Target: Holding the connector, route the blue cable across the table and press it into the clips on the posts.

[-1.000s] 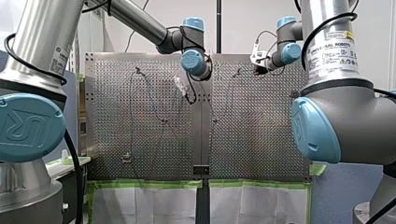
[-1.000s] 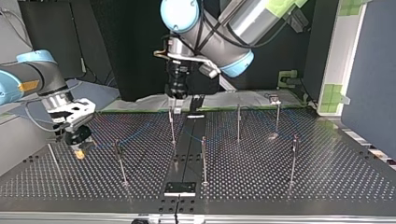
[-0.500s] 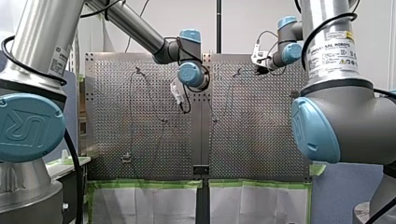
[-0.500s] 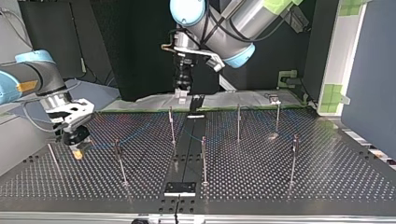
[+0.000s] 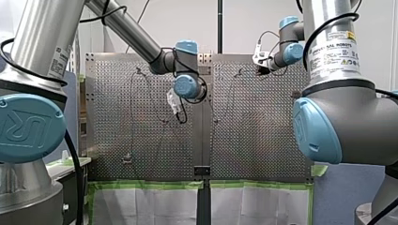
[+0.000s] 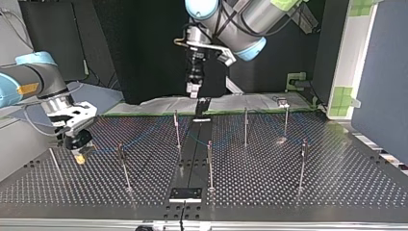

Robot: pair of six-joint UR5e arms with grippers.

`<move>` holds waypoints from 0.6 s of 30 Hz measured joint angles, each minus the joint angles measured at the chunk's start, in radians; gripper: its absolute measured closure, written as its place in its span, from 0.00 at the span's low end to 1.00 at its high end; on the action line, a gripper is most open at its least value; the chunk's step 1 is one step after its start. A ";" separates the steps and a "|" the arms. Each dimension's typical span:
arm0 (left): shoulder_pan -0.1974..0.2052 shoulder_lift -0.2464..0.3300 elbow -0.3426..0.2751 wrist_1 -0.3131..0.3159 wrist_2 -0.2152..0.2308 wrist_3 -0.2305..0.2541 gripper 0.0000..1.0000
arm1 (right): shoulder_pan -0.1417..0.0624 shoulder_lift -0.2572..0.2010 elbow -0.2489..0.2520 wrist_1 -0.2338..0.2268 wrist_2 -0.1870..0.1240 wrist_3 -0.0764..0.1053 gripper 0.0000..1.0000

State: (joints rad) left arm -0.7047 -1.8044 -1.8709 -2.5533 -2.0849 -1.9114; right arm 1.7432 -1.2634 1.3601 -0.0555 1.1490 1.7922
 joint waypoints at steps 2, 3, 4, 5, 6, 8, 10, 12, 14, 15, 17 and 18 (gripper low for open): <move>0.000 0.000 -0.018 0.019 0.000 0.001 0.00 | 0.000 0.000 0.000 0.000 0.000 0.000 1.00; 0.000 0.000 -0.026 0.026 0.000 0.001 0.00 | 0.000 0.000 0.000 0.000 0.000 0.000 1.00; 0.000 0.000 -0.034 0.034 0.000 0.001 0.00 | 0.000 0.000 0.000 0.000 0.000 0.000 1.00; 0.000 0.000 -0.044 0.044 0.000 0.001 0.00 | 0.000 0.000 0.000 0.000 0.000 0.000 1.00; 0.000 0.000 -0.052 0.052 0.000 0.002 0.00 | 0.000 0.000 0.000 0.000 0.000 0.000 1.00; 0.000 0.000 -0.071 0.071 0.000 0.002 0.00 | 0.001 0.000 0.001 0.001 0.000 0.000 1.00; 0.000 0.000 -0.086 0.086 0.000 0.002 0.00 | 0.003 0.000 0.002 0.001 0.000 0.000 1.00; 0.000 0.000 -0.104 0.104 0.000 0.002 0.00 | 0.004 0.000 0.002 0.001 0.000 0.000 1.00; 0.000 0.000 -0.121 0.121 0.000 0.002 0.00 | 0.005 0.000 0.004 0.001 0.000 0.000 1.00; 0.000 0.000 -0.128 0.128 0.000 0.002 0.00 | 0.005 0.000 0.004 0.001 0.000 0.000 1.00; 0.000 0.000 -0.146 0.146 0.000 0.002 0.00 | 0.006 0.000 0.004 0.002 0.000 0.000 1.00; 0.000 0.000 -0.154 0.154 0.000 0.002 0.00 | 0.006 0.000 0.004 0.002 0.000 0.000 1.00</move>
State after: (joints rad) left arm -0.7045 -1.8044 -2.0245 -2.3997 -2.0849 -1.9097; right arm 1.7492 -1.2634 1.3643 -0.0539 1.1491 1.7920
